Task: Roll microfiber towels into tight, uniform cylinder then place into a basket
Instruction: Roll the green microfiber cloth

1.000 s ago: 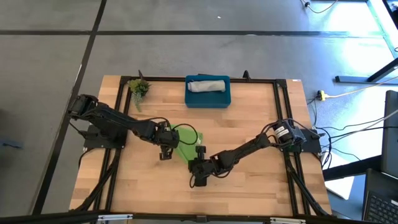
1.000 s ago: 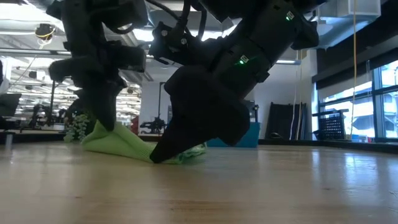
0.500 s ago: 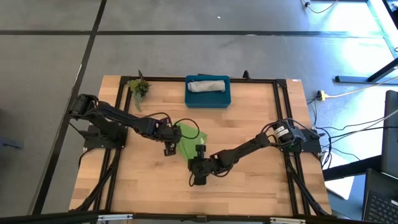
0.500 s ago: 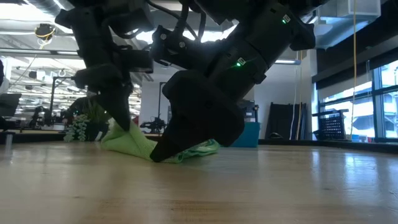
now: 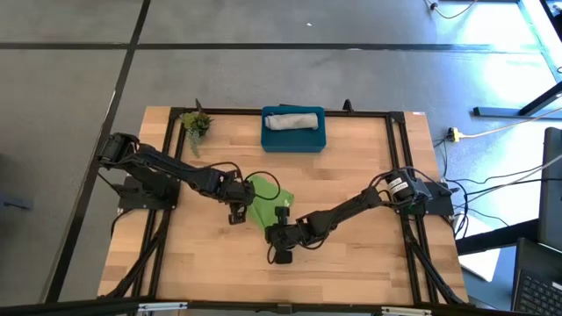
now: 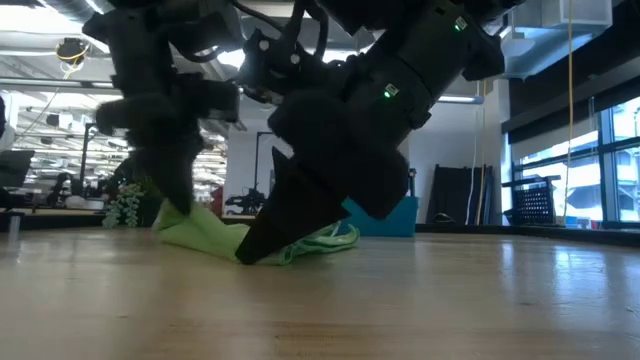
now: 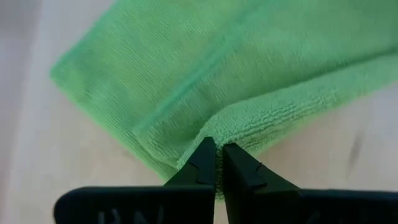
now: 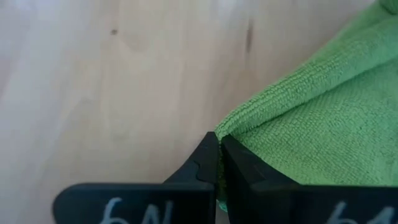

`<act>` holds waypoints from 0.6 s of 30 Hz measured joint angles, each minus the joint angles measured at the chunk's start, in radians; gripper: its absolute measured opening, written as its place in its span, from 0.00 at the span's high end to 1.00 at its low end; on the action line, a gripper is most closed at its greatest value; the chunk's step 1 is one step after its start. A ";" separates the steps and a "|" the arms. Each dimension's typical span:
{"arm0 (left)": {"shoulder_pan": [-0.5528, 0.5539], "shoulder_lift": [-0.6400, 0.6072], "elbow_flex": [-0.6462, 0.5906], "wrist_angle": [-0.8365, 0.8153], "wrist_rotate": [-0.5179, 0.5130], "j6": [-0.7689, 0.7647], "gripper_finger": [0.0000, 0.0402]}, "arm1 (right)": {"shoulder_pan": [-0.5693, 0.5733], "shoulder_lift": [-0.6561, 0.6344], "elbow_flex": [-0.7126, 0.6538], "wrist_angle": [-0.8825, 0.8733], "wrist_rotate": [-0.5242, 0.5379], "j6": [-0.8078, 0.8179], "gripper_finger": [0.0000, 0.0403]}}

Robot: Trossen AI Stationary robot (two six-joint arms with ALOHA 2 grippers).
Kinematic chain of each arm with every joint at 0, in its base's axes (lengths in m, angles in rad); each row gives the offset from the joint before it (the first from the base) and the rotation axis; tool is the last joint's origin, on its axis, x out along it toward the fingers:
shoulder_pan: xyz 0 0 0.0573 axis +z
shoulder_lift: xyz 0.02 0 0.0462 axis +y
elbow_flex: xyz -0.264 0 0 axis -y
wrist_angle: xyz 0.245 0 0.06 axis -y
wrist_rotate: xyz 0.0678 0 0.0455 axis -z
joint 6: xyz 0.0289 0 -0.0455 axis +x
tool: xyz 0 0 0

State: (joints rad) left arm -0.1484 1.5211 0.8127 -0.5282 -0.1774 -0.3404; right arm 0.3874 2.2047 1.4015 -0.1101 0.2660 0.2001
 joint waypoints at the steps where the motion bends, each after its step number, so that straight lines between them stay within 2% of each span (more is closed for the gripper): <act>1: -0.009 0.000 0.000 -0.013 0.019 -0.011 1.00 | 0.000 -0.001 0.000 0.000 -0.017 0.001 0.98; 4: -0.044 0.000 0.000 -0.050 0.087 -0.051 1.00 | 0.000 -0.002 0.001 0.002 -0.075 0.001 0.98; 7: -0.095 0.000 0.000 -0.062 0.111 -0.058 1.00 | 0.000 -0.002 0.001 0.003 -0.143 0.004 0.98; 11: -0.145 0.000 0.000 -0.033 0.053 -0.047 1.00 | 0.002 -0.002 0.001 0.002 -0.162 0.004 0.98; 18: -0.127 0.000 0.000 0.031 -0.053 -0.041 1.00 | 0.002 -0.002 0.001 0.001 -0.164 0.004 0.98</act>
State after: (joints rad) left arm -0.2750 1.5208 0.8127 -0.4971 -0.2304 -0.3817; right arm 0.3891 2.2028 1.4023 -0.1093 0.1015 0.2043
